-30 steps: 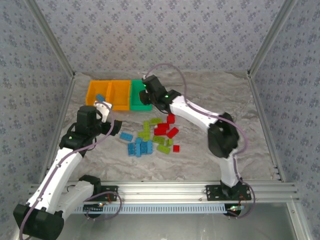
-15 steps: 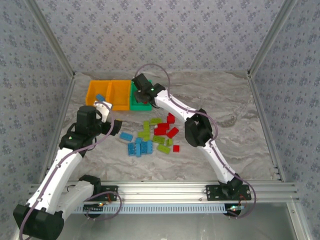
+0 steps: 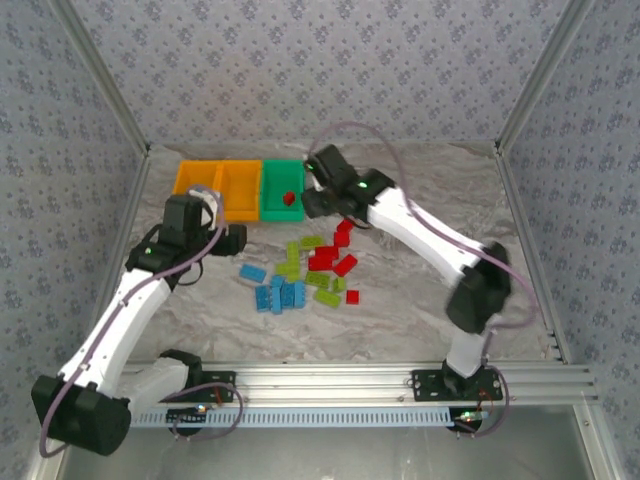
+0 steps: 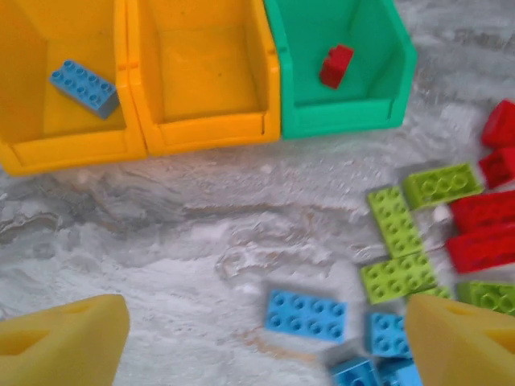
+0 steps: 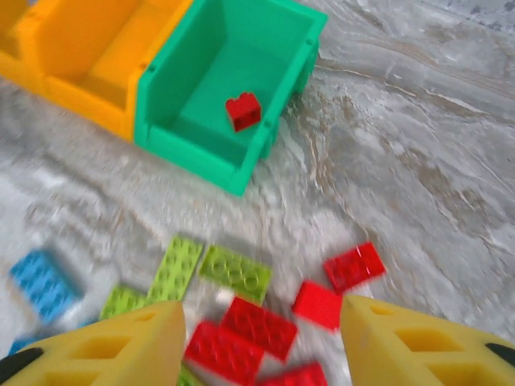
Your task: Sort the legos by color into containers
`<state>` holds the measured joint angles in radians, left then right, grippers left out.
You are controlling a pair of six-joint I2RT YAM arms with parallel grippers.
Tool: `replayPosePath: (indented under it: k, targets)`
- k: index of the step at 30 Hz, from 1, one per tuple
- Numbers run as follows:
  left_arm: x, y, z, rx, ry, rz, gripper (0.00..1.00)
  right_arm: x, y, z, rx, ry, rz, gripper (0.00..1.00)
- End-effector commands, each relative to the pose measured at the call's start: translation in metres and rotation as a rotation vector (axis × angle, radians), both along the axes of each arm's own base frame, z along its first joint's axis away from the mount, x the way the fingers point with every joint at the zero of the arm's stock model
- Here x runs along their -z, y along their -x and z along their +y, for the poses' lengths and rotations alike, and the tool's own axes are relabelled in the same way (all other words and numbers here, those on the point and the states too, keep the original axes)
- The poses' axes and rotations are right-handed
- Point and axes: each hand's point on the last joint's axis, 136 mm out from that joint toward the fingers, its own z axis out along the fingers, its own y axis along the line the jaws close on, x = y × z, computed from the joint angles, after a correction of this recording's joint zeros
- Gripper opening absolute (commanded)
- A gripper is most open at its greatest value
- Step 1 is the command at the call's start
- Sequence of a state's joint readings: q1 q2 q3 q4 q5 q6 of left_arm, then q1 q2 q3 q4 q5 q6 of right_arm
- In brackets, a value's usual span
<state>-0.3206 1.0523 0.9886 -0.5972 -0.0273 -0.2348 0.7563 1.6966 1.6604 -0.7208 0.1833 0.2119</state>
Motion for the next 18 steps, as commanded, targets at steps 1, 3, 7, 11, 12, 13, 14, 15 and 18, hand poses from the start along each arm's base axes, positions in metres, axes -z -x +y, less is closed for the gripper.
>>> replayPosePath:
  k: [1, 3, 7, 11, 12, 13, 14, 15, 18]
  targets:
    - [0.001, 0.001, -0.029, -0.112, 0.15, 0.112, 0.78, 0.02, 0.05, -0.029, 0.003, -0.026, 0.101, 0.63]
    - [0.015, -0.003, -0.057, -0.064, 0.112, 0.136, 0.76, 0.027, 0.074, -0.051, 0.042, -0.046, 0.129, 0.72]
    - [0.056, -0.016, -0.098, -0.032, 0.063, 0.215, 0.68, 0.041, 0.103, -0.096, 0.168, -0.066, 0.133, 0.9]
    - [0.099, -0.026, -0.123, -0.011, -0.03, 0.264, 0.63, 0.042, 0.12, -0.116, 0.224, -0.133, 0.132, 1.0]
    - [0.108, -0.026, -0.128, -0.002, -0.048, 0.279, 0.62, 0.041, 0.123, -0.118, 0.232, -0.147, 0.129, 1.0]
    - [0.12, -0.027, -0.132, 0.008, -0.065, 0.306, 0.62, 0.04, 0.126, -0.121, 0.239, -0.161, 0.126, 1.0]
    - [0.13, -0.027, -0.138, 0.02, -0.069, 0.333, 0.62, 0.039, 0.127, -0.124, 0.249, -0.17, 0.121, 1.0]
    - [0.138, -0.027, -0.142, 0.03, -0.072, 0.348, 0.62, 0.039, 0.128, -0.127, 0.261, -0.175, 0.116, 1.0]
    - [0.159, -0.032, -0.146, 0.028, -0.111, 0.369, 0.62, 0.038, 0.134, -0.137, 0.298, -0.193, 0.106, 1.0]
